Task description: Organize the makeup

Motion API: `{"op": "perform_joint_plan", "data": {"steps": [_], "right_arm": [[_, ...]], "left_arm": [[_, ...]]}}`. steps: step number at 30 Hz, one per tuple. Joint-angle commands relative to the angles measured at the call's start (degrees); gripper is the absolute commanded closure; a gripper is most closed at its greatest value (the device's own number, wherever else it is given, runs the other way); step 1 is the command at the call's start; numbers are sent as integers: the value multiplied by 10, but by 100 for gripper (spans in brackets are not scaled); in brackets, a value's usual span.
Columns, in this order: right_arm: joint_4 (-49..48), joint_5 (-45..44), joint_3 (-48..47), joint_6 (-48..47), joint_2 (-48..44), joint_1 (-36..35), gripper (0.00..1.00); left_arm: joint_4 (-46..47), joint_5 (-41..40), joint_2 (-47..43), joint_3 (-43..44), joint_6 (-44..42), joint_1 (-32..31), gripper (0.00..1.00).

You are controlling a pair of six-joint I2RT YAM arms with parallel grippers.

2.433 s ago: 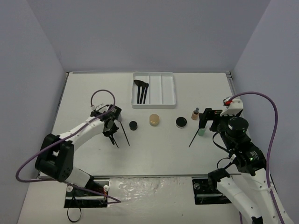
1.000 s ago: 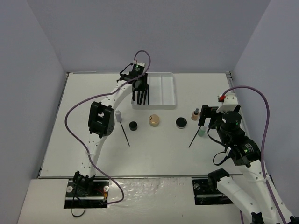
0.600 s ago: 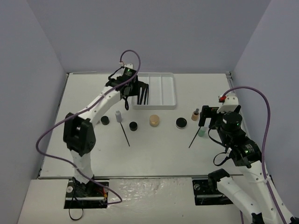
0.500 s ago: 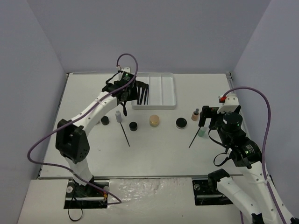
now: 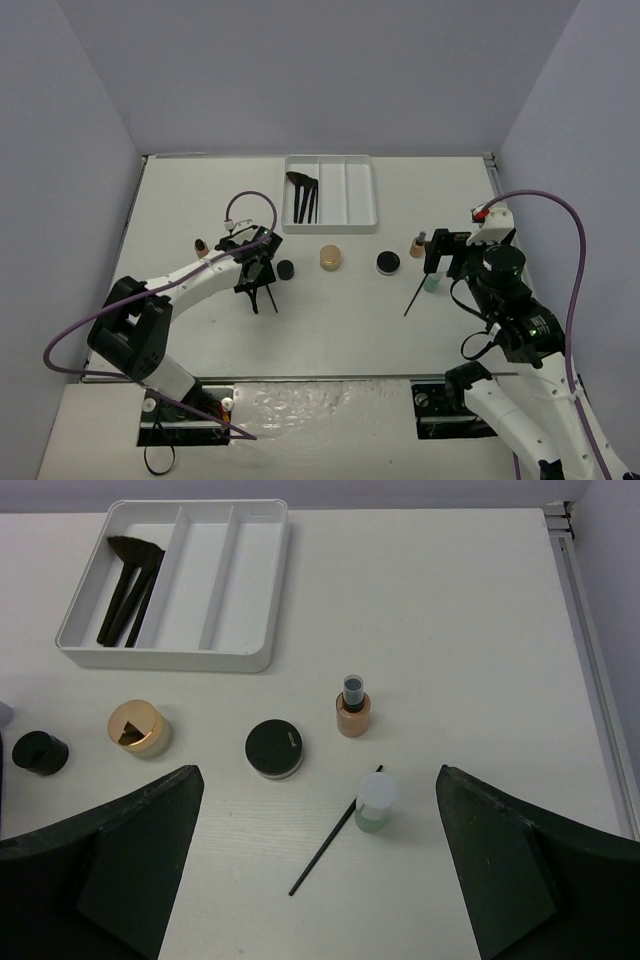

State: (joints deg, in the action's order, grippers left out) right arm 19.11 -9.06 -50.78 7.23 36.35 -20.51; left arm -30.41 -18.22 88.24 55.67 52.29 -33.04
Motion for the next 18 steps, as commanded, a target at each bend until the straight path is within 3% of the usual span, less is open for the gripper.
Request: {"op": "perform_joint_plan", "data": {"steps": [1, 11, 18], "right_arm": [[-40, 15, 0, 8, -7, -5, 0], [-34, 18, 5, 9, -20, -5, 0], [-35, 15, 3, 8, -19, -7, 0]], "left_arm": [[102, -12, 4, 1, 28, -5, 55], [127, -8, 42, -5, 40, -17, 56], [116, -16, 53, -29, 64, -19, 63]]}}
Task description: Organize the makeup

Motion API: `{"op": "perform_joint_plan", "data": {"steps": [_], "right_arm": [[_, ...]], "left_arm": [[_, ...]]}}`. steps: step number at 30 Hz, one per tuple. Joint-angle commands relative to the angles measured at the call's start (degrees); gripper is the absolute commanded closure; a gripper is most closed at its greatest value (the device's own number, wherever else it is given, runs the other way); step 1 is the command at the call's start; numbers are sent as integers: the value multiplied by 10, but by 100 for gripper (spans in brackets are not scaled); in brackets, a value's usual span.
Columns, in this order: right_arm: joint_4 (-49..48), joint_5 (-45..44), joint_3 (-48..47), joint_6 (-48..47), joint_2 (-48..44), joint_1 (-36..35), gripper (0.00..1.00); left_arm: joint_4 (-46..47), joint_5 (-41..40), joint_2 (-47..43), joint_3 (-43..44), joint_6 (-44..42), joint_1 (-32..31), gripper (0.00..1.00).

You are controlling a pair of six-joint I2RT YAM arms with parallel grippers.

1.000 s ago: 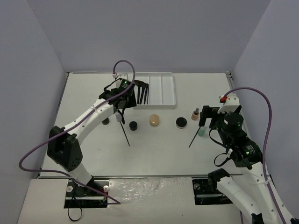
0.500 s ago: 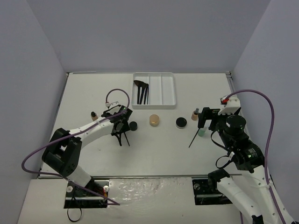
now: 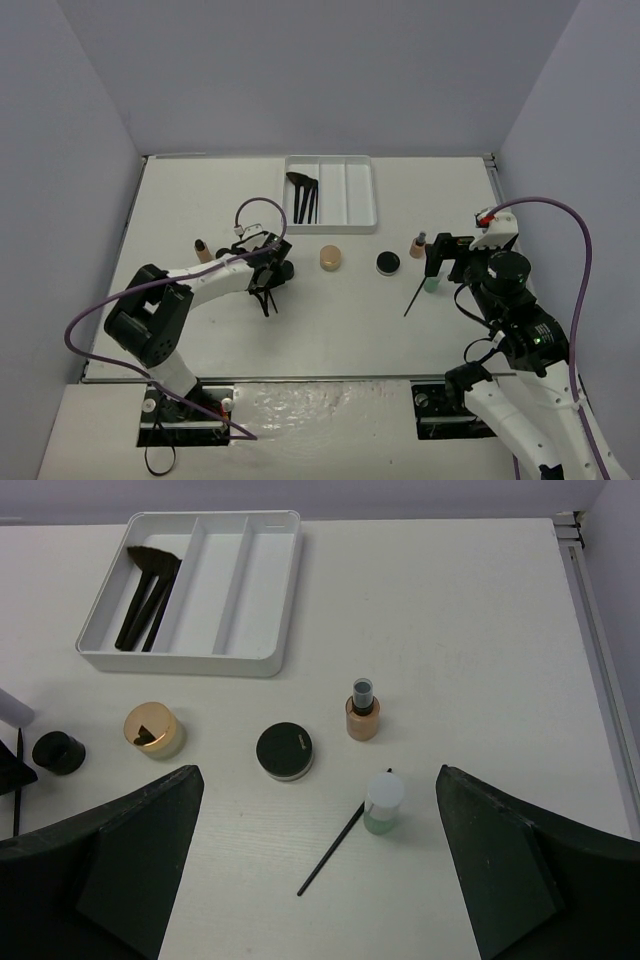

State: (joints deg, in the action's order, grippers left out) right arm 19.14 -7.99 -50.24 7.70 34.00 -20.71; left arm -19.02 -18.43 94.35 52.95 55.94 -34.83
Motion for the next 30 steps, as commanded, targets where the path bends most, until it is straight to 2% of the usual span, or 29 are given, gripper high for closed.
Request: {"op": "perform_joint_plan", "data": {"steps": [1, 5, 13, 18, 22, 27, 30], "right_arm": [[-35, 4, -2, 3, 5, -5, 0], [-34, 4, 0, 4, 4, -8, 0], [-34, 6, 4, 6, 1, -10, 0], [-35, 7, 5, 6, 4, -10, 0], [-36, 5, -1, 8, 10, -10, 0], [-36, 8, -6, 20, 23, -10, 0], [-36, 6, -7, 28, 33, -10, 0]], "left_arm": [[0, -15, -7, -4, 32, -2, 64], [-1, -7, -3, -19, 42, -2, 71], [-11, -3, -51, -78, 58, -1, 100], [-60, -6, -108, -78, 41, -2, 100], [-98, -10, -161, -37, -9, -6, 100], [-87, 22, -178, 63, -134, -2, 100], [-90, 57, -125, 164, -213, 4, 100]]}}
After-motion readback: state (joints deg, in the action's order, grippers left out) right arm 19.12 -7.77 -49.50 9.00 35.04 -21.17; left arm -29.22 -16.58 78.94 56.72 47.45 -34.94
